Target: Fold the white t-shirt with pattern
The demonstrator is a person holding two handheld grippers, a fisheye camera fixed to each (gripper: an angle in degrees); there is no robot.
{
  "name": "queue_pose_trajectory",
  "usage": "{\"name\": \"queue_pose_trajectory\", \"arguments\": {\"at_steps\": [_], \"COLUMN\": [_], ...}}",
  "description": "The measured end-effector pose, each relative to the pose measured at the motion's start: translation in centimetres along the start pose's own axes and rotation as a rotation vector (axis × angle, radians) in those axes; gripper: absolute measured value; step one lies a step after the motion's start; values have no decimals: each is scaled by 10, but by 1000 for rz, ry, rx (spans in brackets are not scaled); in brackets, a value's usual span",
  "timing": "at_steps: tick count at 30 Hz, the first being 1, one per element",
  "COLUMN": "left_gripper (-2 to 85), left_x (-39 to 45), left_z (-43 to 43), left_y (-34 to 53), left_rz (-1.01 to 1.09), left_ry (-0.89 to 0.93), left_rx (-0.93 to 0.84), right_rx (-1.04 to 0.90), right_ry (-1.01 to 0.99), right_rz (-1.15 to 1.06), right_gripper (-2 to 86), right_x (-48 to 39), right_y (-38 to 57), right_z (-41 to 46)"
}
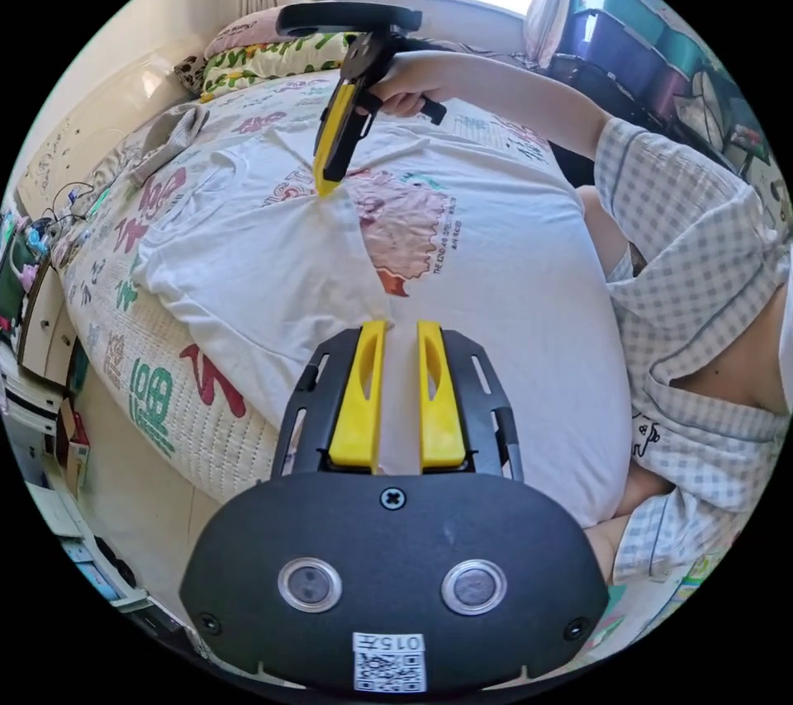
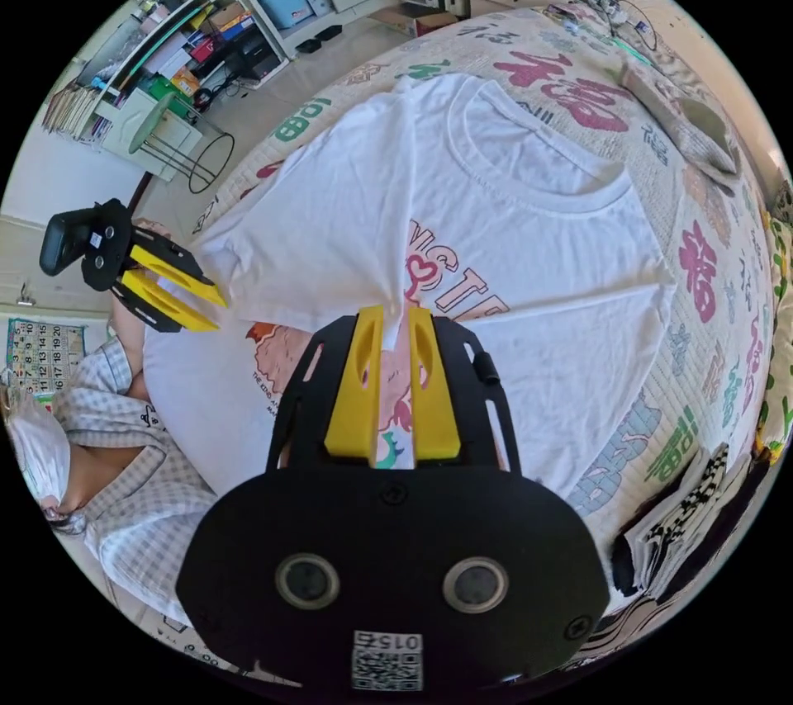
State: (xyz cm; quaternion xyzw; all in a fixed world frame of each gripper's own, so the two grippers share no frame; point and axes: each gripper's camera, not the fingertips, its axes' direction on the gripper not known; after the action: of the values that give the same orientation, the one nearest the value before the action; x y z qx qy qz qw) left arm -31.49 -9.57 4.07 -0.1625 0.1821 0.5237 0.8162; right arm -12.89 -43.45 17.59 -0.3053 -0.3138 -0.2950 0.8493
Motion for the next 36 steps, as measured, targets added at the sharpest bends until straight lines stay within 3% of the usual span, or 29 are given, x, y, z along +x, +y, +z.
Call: {"name": "queue_pose_trajectory", "arguments": {"at_steps": [5, 11, 13, 15, 19, 25, 32, 36], "left_gripper": [60, 54, 51, 46, 27, 16, 44, 79], "left_x": [-15, -28, -27, -27, -30, -30, -34, -36], "left_z": [-39, -18, -2, 11, 12, 13, 10, -31], "left_y": [27, 27, 20, 17, 16, 16, 20, 34], "left_rz": [-164, -235, -230, -226, -242, -250, -289, -380], "left_ry": [-92, -145, -181, -212, -193, -198, -154, -171], "left_rx": [194, 106, 3, -74, -55, -64, -33, 179], "right_rx": [132, -32, -30, -43, -7, -4, 68, 257], "right_ry": [23, -198, -257, -208, 21, 71, 0, 38], "right_rz": [1, -228, -354, -418, -471, -432, -348, -183], "right_gripper": [71, 73, 77, 82, 67, 2, 60, 72], "right_x": [-3, -56, -92, -119, -152, -146, -141, -98], "right_y": [-8, -11, 11, 28, 54, 87, 136, 206], "right_z": [-21, 21, 30, 40, 53, 52, 23, -33]}}
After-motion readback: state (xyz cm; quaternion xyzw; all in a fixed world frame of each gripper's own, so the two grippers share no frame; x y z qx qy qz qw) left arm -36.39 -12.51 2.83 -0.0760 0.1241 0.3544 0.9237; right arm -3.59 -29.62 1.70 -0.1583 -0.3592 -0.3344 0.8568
